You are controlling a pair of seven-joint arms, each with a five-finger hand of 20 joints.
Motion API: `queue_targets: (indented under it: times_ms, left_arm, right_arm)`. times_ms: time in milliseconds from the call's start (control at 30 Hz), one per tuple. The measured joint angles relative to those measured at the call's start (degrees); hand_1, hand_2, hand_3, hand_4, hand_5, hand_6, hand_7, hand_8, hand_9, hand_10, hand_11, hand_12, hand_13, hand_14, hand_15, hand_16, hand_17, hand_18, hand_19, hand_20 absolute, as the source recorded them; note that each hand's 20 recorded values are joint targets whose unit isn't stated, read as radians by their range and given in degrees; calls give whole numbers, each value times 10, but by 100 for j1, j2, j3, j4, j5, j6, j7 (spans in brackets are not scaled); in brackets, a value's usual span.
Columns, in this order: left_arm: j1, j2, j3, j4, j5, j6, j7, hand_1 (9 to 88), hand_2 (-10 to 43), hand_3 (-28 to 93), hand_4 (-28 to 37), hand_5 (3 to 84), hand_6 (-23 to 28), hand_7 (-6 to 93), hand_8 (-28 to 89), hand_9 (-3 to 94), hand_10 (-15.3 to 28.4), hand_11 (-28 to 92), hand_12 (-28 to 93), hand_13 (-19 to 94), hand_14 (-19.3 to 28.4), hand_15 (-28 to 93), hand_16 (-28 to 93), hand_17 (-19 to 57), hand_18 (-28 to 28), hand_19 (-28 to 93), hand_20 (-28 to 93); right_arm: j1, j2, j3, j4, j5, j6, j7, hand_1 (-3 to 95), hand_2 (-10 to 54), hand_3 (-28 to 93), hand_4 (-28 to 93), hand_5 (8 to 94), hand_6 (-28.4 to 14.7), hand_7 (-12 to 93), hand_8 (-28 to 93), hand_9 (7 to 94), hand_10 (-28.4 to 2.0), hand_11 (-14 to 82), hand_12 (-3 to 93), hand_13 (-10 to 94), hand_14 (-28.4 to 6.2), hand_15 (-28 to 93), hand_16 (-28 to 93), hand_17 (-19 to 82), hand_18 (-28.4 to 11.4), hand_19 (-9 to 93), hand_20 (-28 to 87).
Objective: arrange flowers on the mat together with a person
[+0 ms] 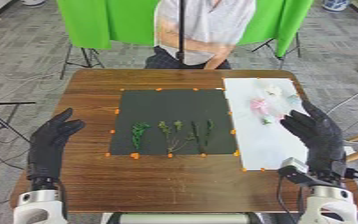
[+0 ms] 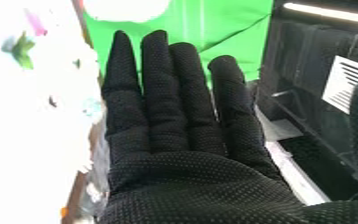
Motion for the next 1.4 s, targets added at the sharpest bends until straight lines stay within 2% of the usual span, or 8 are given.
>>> queue_targets:
  times_ms: [200,300,400,467,667,867,1033,1400]
  left_arm:
    - [0,-5,1,-2,-5,0,-6,217,-17,669,-257,498,35,131,-49,520,157,225,162,425,185,242,17,121,122,92,216]
    - [-1,-5,1,-5,-5,1,-18,222,-21,670,-249,498,35,132,-49,520,156,225,162,426,185,242,17,121,121,92,216]
    - [-3,-5,1,-7,-5,1,-27,226,-23,669,-244,498,35,132,-50,519,157,225,162,426,185,242,17,121,121,92,216]
    - [-3,-5,1,-9,-5,1,-30,228,-24,669,-242,498,34,132,-50,520,156,225,162,426,185,243,17,121,121,92,216]
    - [1,-5,5,-25,-4,1,-33,231,-25,666,-236,497,35,133,-50,519,156,226,162,426,185,243,16,121,121,93,217]
    - [1,-5,5,-33,-5,3,-33,234,-28,667,-232,498,35,131,-51,519,156,226,162,426,184,243,16,121,121,92,216]
    - [1,-2,7,-34,-5,3,-37,236,-29,667,-228,497,34,132,-50,518,155,226,162,426,184,243,16,121,121,92,216]
    - [-1,2,12,-40,-8,-1,-66,243,-29,661,-217,498,35,132,-50,519,156,226,162,426,185,243,16,121,121,91,216]
  right_arm:
    - [168,280,-152,-61,-699,735,534,270,-95,683,-179,503,-35,138,-86,647,-155,148,179,678,-123,205,179,455,-146,465,396]
    - [391,547,-354,-76,-1551,1377,1294,288,-95,663,-184,542,-36,138,-83,701,-157,195,197,733,-115,271,196,498,-143,563,386]
    - [679,771,-379,-70,-2647,1496,2176,301,-95,639,-187,569,-32,139,-79,723,-154,212,212,769,-103,311,209,530,-136,624,365]
    - [858,880,-304,-60,-3232,1231,2600,310,-95,623,-195,589,-26,146,-77,737,-151,219,222,793,-94,330,220,548,-128,663,346]
    - [1436,1341,-363,137,-4636,-339,3585,329,-95,607,-225,616,-15,152,-74,757,-152,218,231,831,-79,357,240,579,-111,748,267]
    - [1993,1896,-886,553,-6389,-1170,4145,343,-95,603,-218,618,-13,149,-73,762,-150,210,227,857,-69,363,243,601,-98,769,245]
    - [2347,2163,-1152,976,-7268,-1374,4093,343,-95,609,-222,611,-12,147,-72,773,-142,207,222,882,-61,356,244,615,-94,794,235]
    - [2939,2381,-1852,1495,-7210,-1491,4065,342,-95,601,-215,609,-10,141,-72,789,-135,204,215,910,-52,340,258,629,-89,822,210]
